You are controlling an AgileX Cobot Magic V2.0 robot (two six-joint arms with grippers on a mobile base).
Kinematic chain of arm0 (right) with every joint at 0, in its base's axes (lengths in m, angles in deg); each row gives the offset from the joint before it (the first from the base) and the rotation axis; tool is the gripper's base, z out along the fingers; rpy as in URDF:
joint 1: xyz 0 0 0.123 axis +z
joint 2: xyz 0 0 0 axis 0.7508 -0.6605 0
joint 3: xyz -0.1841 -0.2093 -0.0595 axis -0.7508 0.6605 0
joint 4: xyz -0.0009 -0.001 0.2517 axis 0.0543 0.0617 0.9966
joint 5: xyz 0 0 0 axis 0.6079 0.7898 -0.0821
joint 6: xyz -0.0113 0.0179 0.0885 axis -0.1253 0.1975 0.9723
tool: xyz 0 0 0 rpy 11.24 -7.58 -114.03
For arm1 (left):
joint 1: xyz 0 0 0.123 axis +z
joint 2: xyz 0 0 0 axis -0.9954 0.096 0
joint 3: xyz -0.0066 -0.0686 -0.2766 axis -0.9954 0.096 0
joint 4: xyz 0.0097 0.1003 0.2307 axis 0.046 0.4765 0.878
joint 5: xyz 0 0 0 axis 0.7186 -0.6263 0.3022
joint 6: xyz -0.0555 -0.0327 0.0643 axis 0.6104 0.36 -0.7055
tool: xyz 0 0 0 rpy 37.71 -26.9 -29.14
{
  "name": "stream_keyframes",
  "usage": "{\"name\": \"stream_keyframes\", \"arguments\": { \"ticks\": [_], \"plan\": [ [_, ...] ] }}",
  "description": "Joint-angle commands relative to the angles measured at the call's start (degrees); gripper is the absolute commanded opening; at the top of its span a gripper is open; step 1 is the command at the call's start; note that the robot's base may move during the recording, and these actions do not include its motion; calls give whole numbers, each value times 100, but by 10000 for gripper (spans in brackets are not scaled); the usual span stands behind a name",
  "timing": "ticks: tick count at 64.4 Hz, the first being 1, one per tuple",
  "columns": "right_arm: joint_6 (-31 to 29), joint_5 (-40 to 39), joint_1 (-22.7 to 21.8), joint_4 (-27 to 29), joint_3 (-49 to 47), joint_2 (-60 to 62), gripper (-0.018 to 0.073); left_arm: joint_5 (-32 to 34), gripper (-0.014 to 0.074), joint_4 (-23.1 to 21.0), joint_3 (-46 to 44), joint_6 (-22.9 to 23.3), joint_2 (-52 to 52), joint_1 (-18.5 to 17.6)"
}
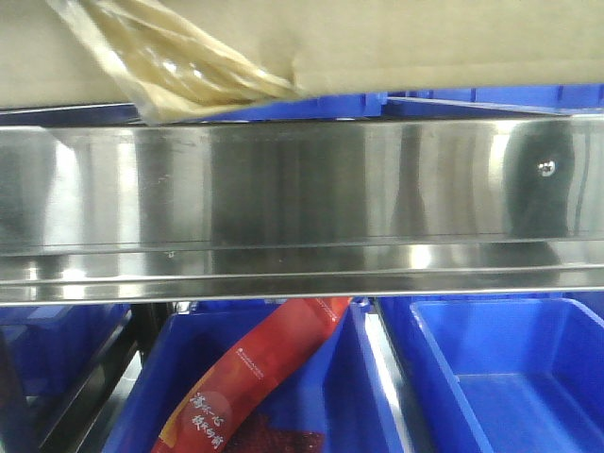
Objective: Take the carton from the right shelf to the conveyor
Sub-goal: 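Lift the carton off the shelf with both grippers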
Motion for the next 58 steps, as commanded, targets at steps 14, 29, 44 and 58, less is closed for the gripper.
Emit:
{"name": "stream_keyframes", "arguments": {
  "ticks": [14,29,44,58],
  "plan": [
    [-215,-292,35,166,-36,120,-69,184,-16,-53,-85,-65,-88,-39],
    [-215,-329,35,205,-36,120,-69,184,-16,-53,-84,-65,-88,-39],
    [-215,-394,35,205,-36,120,-69,184,-16,-53,-84,-65,-88,-39],
    [-215,-423,35,205,-36,120,-69,184,-16,-53,-84,-65,-88,-39]
  ]
}}
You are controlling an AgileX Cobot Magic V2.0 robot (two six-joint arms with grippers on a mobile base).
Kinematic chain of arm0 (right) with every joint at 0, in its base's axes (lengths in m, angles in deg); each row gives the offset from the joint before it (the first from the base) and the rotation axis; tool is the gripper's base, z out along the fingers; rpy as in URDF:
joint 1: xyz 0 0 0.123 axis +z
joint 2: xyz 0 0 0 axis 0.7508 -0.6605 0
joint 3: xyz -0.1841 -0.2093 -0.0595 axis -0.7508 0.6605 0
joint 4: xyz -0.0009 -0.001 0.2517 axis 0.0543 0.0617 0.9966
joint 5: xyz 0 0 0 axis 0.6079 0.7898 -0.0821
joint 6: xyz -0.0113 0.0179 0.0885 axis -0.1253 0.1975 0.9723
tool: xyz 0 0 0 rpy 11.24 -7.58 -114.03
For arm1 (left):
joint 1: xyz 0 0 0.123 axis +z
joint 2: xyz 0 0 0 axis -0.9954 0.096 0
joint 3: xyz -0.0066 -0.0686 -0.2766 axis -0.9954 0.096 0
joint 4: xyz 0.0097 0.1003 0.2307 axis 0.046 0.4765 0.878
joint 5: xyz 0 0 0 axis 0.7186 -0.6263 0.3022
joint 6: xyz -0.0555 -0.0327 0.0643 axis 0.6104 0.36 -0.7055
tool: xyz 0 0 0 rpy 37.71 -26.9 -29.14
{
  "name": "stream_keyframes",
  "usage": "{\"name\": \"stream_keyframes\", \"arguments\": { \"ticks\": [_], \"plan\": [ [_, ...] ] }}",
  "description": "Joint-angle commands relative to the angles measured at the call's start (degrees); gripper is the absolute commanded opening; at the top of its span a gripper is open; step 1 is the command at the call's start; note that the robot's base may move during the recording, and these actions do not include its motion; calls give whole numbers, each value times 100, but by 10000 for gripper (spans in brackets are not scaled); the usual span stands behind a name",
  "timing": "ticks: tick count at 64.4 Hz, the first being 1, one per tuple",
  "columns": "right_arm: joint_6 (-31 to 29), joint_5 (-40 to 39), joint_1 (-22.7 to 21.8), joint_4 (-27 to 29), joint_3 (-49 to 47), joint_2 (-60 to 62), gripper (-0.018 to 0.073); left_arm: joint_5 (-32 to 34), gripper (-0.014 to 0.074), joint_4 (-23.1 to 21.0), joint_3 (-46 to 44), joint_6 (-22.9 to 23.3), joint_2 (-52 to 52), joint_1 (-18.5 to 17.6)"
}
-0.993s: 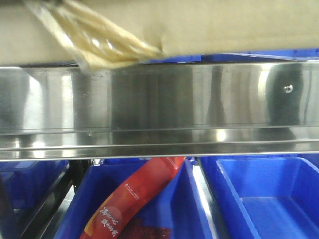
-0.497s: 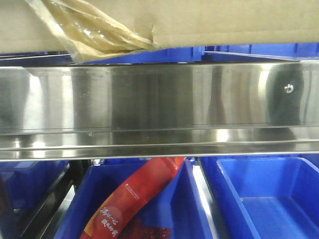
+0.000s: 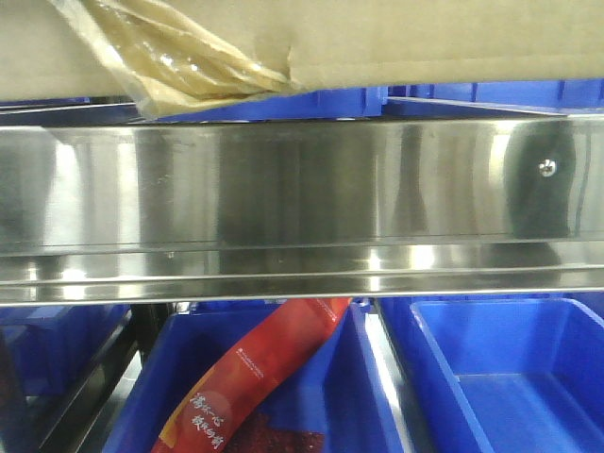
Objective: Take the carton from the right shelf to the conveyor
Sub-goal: 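Lift the carton off the shelf with both grippers, then hold the carton with both grippers while the base backs away from the shelf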
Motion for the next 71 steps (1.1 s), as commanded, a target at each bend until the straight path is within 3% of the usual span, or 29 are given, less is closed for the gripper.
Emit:
{"name": "stream_keyframes", "arguments": {
  "ticks": [1,71],
  "plan": [
    [-225,-344,35,193,-36,120,-69,184,-16,-66,-80,-65,-88,-39],
    [-225,-547,35,193,-36,120,-69,284,-16,-66,-80,-65,-88,-39]
  ]
}}
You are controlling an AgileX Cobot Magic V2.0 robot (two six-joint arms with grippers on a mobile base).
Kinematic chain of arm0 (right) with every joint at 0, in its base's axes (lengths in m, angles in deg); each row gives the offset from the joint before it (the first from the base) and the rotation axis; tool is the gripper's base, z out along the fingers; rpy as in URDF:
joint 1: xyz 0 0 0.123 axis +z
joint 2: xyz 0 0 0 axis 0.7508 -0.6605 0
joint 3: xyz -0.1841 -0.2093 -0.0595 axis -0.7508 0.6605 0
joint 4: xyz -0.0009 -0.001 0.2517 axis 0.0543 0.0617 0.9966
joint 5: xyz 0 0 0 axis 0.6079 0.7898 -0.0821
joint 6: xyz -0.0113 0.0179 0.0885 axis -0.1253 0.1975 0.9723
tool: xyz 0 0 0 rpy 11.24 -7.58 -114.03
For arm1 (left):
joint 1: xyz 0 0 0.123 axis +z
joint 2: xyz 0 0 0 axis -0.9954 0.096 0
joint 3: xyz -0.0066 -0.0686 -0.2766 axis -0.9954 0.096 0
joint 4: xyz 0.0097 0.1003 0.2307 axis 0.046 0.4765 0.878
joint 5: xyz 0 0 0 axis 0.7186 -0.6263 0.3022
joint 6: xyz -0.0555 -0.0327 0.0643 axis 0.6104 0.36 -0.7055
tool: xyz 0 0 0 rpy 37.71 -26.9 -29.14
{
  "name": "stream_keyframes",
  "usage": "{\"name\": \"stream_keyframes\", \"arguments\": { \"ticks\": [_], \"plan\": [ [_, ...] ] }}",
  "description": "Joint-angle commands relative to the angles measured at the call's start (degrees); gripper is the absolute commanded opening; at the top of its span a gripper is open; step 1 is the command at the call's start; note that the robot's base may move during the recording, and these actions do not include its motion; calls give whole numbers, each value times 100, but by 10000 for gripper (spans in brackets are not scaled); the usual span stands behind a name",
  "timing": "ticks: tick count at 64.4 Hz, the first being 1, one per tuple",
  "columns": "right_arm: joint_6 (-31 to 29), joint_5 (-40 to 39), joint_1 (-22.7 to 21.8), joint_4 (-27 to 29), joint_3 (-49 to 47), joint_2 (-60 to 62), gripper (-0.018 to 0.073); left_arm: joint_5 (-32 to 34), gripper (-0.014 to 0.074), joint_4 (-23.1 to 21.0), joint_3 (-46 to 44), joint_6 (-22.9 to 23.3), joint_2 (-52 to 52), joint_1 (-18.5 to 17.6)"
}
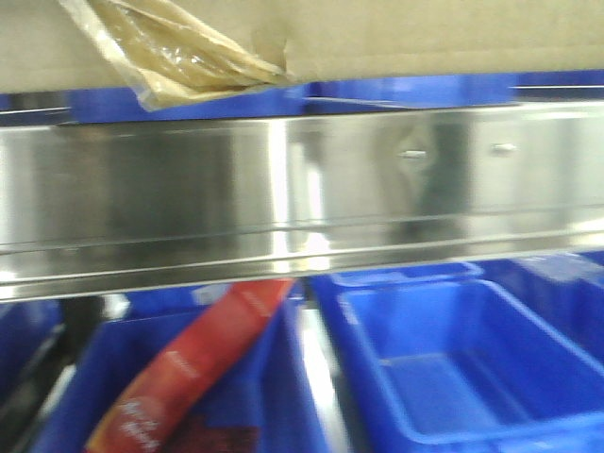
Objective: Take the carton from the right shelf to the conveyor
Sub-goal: 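Hold the carton with both grippers while the base backs away from the shelf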
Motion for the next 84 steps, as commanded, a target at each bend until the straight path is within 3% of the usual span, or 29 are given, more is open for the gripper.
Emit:
{"name": "stream_keyframes", "arguments": {
  "ticks": [1,84],
  "plan": [
    [-225,-371,35,181,-36,120,-69,245,-16,-121,-63,-65,-64,-39],
    [-225,-371,35,181,-36,120,-69,246,-16,28,-63,-65,-64,-39]
  ]
}}
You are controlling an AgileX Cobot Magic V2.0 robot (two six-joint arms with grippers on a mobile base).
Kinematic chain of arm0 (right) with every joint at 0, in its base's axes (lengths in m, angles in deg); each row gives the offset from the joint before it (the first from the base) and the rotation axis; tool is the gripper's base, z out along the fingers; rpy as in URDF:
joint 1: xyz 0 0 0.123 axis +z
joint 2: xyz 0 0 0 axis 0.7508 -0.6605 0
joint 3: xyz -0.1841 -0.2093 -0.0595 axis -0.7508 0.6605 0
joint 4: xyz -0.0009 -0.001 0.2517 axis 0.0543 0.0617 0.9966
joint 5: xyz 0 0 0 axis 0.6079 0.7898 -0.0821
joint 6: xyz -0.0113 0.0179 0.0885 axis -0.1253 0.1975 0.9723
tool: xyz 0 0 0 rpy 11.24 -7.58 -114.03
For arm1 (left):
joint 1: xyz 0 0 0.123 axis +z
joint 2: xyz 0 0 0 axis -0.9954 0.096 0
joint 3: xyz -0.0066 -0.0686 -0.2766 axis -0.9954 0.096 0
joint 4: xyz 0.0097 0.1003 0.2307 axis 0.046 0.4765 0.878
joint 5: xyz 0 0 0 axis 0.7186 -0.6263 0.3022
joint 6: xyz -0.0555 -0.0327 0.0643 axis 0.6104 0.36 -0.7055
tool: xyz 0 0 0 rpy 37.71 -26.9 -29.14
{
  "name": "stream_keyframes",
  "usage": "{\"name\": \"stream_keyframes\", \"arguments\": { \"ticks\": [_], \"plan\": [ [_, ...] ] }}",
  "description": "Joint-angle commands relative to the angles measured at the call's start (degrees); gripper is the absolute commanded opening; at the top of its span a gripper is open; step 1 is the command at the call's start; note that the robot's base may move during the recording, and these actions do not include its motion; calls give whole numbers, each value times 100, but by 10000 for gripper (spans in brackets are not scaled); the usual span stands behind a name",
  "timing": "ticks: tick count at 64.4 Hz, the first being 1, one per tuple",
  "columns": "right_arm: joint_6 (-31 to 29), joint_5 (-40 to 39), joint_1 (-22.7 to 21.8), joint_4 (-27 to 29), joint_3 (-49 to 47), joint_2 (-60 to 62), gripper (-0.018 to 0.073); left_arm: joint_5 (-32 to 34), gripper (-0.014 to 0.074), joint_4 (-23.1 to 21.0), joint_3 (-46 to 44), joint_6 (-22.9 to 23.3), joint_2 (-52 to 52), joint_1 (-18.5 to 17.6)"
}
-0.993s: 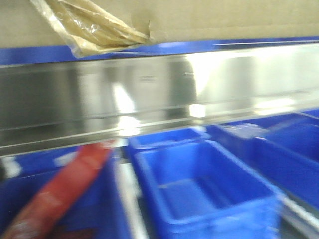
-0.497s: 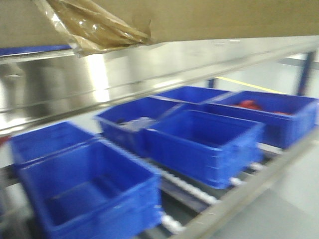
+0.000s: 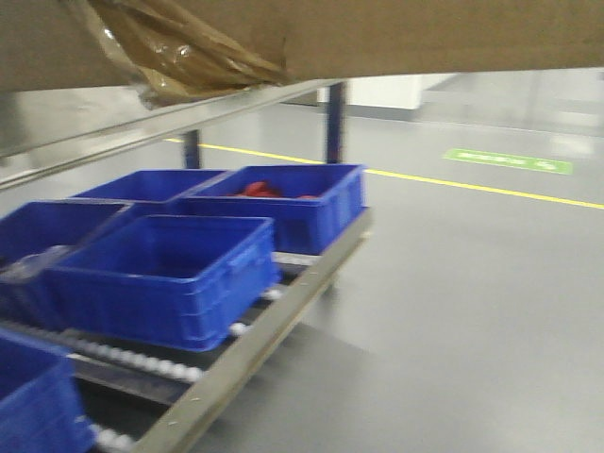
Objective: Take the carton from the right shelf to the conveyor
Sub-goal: 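Hold the carton with both grippers while the base backs away from the shelf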
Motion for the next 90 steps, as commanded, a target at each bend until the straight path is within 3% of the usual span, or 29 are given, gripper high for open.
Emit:
{"name": "stream_keyframes", "arguments": {
  "ticks": [1,90],
  "plan": [
    [-214,-339,35,181,-39,120,-69,224,-16,-8,-63,-65,-64,-39],
    [-214,-339,35,181,-39,120,-69,224,-16,100,-63,-65,-64,-39]
  ]
}}
